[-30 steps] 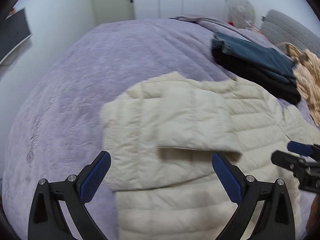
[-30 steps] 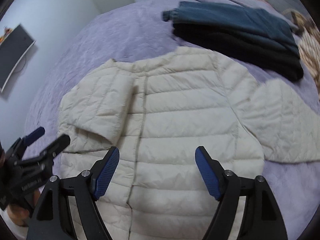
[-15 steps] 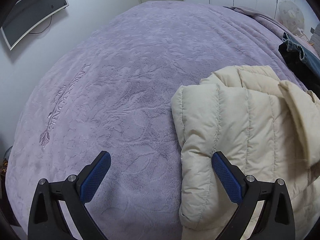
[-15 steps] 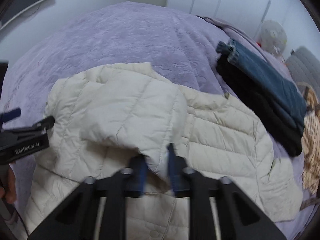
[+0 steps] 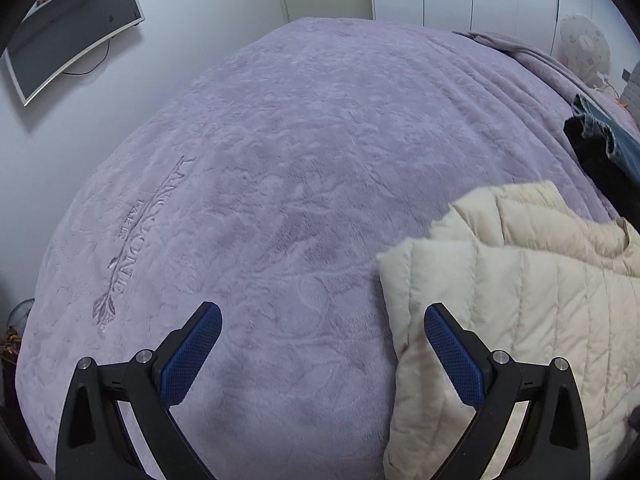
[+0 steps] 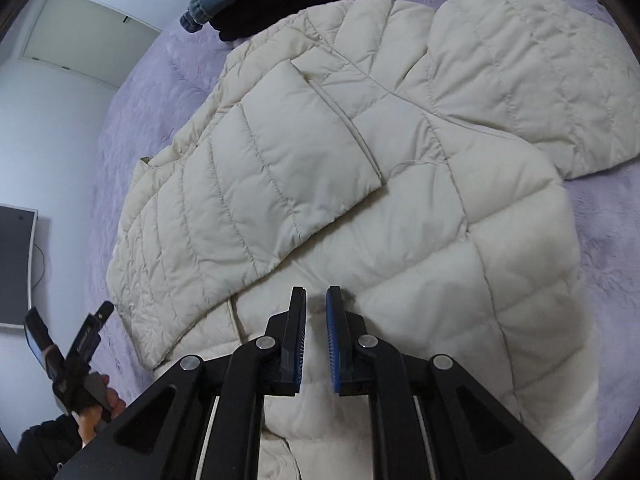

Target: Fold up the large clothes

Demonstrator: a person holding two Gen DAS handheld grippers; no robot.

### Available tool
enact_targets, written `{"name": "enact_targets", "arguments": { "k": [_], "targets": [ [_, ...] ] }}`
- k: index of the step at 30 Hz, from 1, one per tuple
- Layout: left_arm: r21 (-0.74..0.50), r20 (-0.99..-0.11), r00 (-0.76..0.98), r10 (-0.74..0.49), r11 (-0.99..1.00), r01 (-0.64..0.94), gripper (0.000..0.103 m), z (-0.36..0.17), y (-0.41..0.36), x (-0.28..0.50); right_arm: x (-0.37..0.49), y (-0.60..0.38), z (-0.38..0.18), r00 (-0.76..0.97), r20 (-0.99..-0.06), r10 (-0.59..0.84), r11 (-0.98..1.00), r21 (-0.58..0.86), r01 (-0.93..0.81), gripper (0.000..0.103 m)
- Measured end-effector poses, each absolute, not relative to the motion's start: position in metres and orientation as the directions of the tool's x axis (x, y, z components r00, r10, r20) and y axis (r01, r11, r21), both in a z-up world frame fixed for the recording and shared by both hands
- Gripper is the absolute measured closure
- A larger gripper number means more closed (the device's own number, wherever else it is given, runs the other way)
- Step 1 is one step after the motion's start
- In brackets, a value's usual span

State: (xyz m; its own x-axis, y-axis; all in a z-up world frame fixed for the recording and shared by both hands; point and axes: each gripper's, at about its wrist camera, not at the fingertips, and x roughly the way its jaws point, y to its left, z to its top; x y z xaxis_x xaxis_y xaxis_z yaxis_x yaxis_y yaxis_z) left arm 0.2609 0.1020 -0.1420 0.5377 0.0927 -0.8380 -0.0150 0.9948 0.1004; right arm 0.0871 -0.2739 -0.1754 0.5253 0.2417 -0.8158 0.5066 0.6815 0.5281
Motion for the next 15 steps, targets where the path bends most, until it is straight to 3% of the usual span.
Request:
{"name": "enact_targets", "arguments": {
  "k": [7,11,15],
  "targets": [
    [0.172,-0.855,0.509,0.103,0.981,0.091,0.001,-0.165,0.075,0.272,0.142,-0.247,-0.125,0.642,-0.739,0.205,0.833,0.477,0.282,0.091],
    [0.167,-0.856,0.507,0.099,0.982,0.091,0.001,-0.165,0.077,0.272,0.183,-0.272,-0.145,0.593,-0.791,0.153,0.842,0.419,0.341,0.091],
    [0.184,-0.865,0.49,0.113,0.978,0.101,0.001,-0.177,0.08,0.276,0.16,-0.291,-0.182,0.523,-0.83,0.192,0.795,0.444,0.413,0.092]
  ]
}}
